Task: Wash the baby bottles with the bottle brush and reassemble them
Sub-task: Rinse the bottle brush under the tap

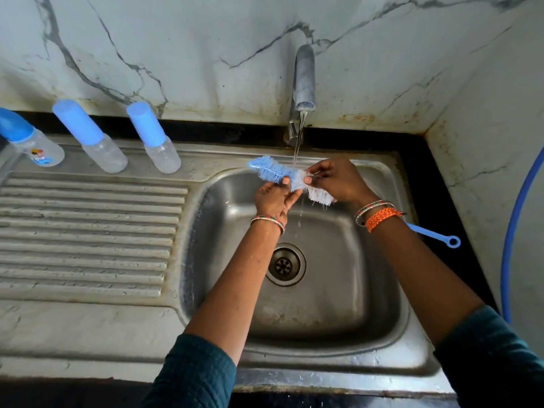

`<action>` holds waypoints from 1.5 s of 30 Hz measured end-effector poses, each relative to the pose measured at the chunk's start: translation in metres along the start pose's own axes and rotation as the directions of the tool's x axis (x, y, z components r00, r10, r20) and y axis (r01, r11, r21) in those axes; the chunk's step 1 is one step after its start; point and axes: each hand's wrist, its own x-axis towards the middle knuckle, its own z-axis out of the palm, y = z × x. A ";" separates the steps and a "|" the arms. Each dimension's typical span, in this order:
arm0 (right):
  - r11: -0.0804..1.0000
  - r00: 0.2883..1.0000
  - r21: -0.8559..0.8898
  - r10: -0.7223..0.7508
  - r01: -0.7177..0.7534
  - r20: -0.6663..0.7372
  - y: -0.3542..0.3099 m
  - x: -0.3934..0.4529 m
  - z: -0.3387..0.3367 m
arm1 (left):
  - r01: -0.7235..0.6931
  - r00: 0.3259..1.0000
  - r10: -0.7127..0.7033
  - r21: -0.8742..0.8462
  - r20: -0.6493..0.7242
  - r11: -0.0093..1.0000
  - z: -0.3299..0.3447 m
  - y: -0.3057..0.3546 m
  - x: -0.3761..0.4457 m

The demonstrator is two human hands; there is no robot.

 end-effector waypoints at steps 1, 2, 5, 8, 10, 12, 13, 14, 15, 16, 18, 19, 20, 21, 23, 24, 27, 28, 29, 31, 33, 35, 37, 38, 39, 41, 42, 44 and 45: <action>1.000 1.000 0.002 -0.005 0.005 0.015 -0.003 0.004 0.007 | -0.015 1.000 0.015 0.000 -0.022 1.000 -0.005 0.005 0.001; 1.000 0.999 0.000 -0.013 0.013 0.035 -0.007 0.008 0.014 | -0.031 0.998 0.031 0.002 -0.047 1.000 -0.010 0.010 0.001; 0.999 0.995 0.001 -0.040 0.040 0.094 -0.020 0.018 0.035 | -0.076 0.992 0.076 0.005 -0.099 0.997 -0.027 0.024 0.006; 0.997 0.992 -0.045 -0.052 0.058 0.119 -0.026 0.026 0.045 | -0.096 0.990 0.094 -0.013 -0.107 0.995 -0.037 0.030 0.009; 0.999 0.989 -0.026 -0.040 0.044 0.144 -0.031 0.031 0.046 | -0.114 0.985 0.109 -0.031 -0.131 0.993 -0.037 0.031 0.011; 1.000 0.975 0.028 -0.011 0.005 0.223 -0.036 0.035 0.047 | -0.146 0.973 0.133 -0.058 -0.187 0.988 -0.034 0.034 0.014; 1.000 0.958 0.022 0.003 -0.009 0.288 -0.038 0.036 0.045 | -0.163 0.965 0.146 -0.065 -0.219 0.984 -0.033 0.036 0.016; 1.000 0.934 0.007 0.016 -0.020 0.356 -0.041 0.036 0.043 | -0.183 0.957 0.161 -0.071 -0.241 0.981 -0.032 0.039 0.017; 0.999 0.907 0.010 0.030 -0.038 0.420 -0.041 0.035 0.039 | -0.198 0.952 0.173 -0.075 -0.253 0.977 -0.032 0.042 0.019; 0.997 0.878 0.045 0.034 -0.063 0.477 -0.040 0.034 0.035 | -0.205 0.952 0.180 -0.078 -0.249 0.976 -0.033 0.044 0.019; 0.980 0.851 0.156 0.027 -0.127 0.524 -0.036 0.027 0.028 | -0.175 0.968 0.157 -0.075 -0.198 0.982 -0.036 0.043 0.020; 0.979 0.869 0.176 0.000 -0.100 0.495 -0.034 0.023 0.026 | -0.143 0.980 0.131 -0.074 -0.153 0.987 -0.037 0.040 0.021; 0.991 0.910 0.132 -0.050 -0.005 0.411 -0.032 0.019 0.025 | -0.099 0.990 0.091 -0.081 -0.104 0.992 -0.038 0.037 0.021; 0.992 0.946 0.019 -0.125 0.124 0.299 -0.029 0.016 0.024 | -0.047 0.997 0.042 -0.090 -0.059 0.995 -0.038 0.033 0.022; 0.883 0.941 -0.326 -0.304 0.336 0.147 -0.020 0.009 0.025 | 0.053 0.999 -0.052 -0.115 0.012 0.992 -0.035 0.029 0.019; 0.765 0.909 -0.502 -0.398 0.402 0.122 -0.015 0.005 0.025 | 0.101 0.994 -0.094 -0.144 0.050 0.984 -0.032 0.027 0.016; 0.410 0.728 -0.752 -0.672 0.516 0.133 -0.001 -0.005 0.028 | 0.209 0.973 -0.170 -0.280 0.156 0.937 -0.022 0.032 0.006; 0.359 0.687 -0.771 -0.713 0.526 0.137 0.001 -0.007 0.029 | 0.217 0.967 -0.168 -0.278 0.191 0.936 -0.018 0.033 0.004; 0.337 0.675 -0.778 -0.723 0.530 0.147 0.002 -0.008 0.029 | 0.199 0.968 -0.151 -0.251 0.200 0.947 -0.015 0.033 0.004; 0.350 0.705 -0.761 -0.683 0.546 0.191 0.003 -0.010 0.028 | 0.142 0.980 -0.112 -0.181 0.167 0.973 -0.008 0.031 0.004; 0.409 0.768 -0.750 -0.608 0.519 0.200 0.004 -0.015 0.024 | 0.109 0.991 -0.095 -0.155 0.097 0.982 -0.008 0.031 0.009; 0.494 0.831 -0.752 -0.541 0.436 0.126 0.006 -0.021 0.014 | 0.101 0.995 -0.098 -0.179 0.029 0.979 -0.013 0.032 0.017; 0.575 0.897 -0.741 -0.435 0.347 0.082 0.008 -0.024 0.003 | 0.101 0.995 -0.104 -0.189 -0.005 0.977 -0.017 0.031 0.023; 0.603 0.916 -0.732 -0.396 0.317 0.071 0.009 -0.025 -0.001 | 0.106 0.994 -0.110 -0.186 -0.014 0.977 -0.017 0.030 0.022; 0.628 0.925 -0.718 -0.376 0.300 0.058 0.009 -0.025 -0.004 | 0.112 0.993 -0.118 -0.189 -0.022 0.976 -0.016 0.029 0.020; 0.663 0.924 -0.689 -0.382 0.291 0.023 0.009 -0.027 -0.006 | 0.126 0.990 -0.135 -0.200 -0.030 0.972 -0.015 0.025 0.018; 0.670 0.921 -0.680 -0.388 0.297 0.020 0.008 -0.028 -0.006 | 0.127 0.990 -0.137 -0.208 -0.036 0.970 -0.016 0.024 0.016; 0.667 0.924 -0.680 -0.379 0.305 0.044 0.006 -0.027 -0.001 | 0.134 0.987 -0.150 -0.224 -0.057 0.965 -0.023 0.025 0.015; 0.665 0.927 -0.680 -0.371 0.309 0.059 0.002 -0.026 0.001 | 0.131 0.986 -0.151 -0.235 -0.068 0.963 -0.027 0.026 0.014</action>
